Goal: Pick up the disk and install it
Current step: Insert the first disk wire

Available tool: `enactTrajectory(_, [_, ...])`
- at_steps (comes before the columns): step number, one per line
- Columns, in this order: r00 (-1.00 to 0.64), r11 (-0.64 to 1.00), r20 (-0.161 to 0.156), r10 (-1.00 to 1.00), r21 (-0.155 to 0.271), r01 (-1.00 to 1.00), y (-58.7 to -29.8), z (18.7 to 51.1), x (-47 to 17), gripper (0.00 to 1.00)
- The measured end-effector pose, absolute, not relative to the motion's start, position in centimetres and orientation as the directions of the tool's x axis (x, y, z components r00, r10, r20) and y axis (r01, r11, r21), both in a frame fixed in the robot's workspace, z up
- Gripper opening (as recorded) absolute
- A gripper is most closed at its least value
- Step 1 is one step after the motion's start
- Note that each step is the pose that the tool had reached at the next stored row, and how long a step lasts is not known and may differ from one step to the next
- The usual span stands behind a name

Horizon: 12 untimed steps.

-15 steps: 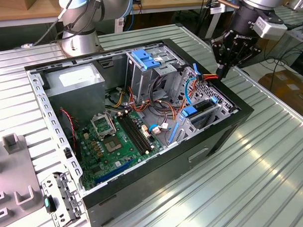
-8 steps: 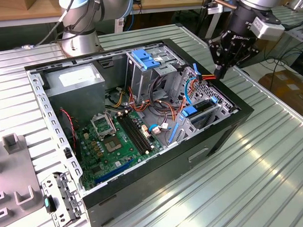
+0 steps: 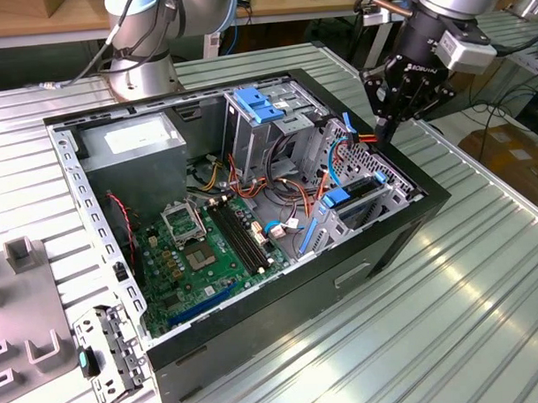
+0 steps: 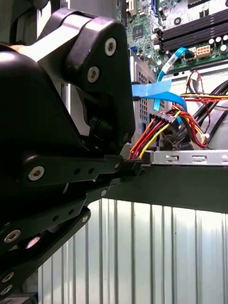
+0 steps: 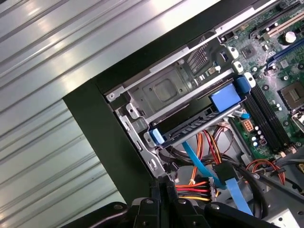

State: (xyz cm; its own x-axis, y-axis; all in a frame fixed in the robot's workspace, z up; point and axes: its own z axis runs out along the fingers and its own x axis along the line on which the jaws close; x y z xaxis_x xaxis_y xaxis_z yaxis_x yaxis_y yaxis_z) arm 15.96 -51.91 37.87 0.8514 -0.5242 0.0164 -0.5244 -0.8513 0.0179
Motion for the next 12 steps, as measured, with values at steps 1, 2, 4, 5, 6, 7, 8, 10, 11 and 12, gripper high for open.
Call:
enactTrajectory(1, [0.848,-0.848,0.016,-0.530,0.018,-0.530,-51.92,37.87,15.94,0.16])
enactTrajectory(2, [0.837,-0.837,0.016,-0.546,0.018,-0.547,-51.91,37.86,15.93,0.16])
enactTrajectory(4, [0.822,-0.822,0.017,-0.569,0.018,-0.569,-51.91,37.86,15.92,0.16])
enactTrajectory(5, [0.816,-0.816,0.017,-0.577,0.018,-0.578,-51.91,37.86,15.91,0.16])
enactTrajectory(6, [0.808,-0.807,0.016,-0.589,0.018,-0.590,-51.91,37.86,15.91,0.16])
enactTrajectory(7, [0.801,-0.801,0.016,-0.598,0.018,-0.599,-51.91,37.85,15.90,0.16])
enactTrajectory(8, [0.791,-0.791,0.017,-0.612,0.018,-0.612,-51.91,37.85,15.90,0.16])
enactTrajectory(10, [0.778,-0.778,0.017,-0.628,0.018,-0.628,-51.90,37.84,15.89,0.16])
enactTrajectory(11, [0.770,-0.769,0.016,-0.638,0.018,-0.639,-51.91,37.82,15.88,0.16])
enactTrajectory(12, [0.761,-0.761,0.017,-0.648,0.018,-0.648,-51.91,37.80,15.88,0.16])
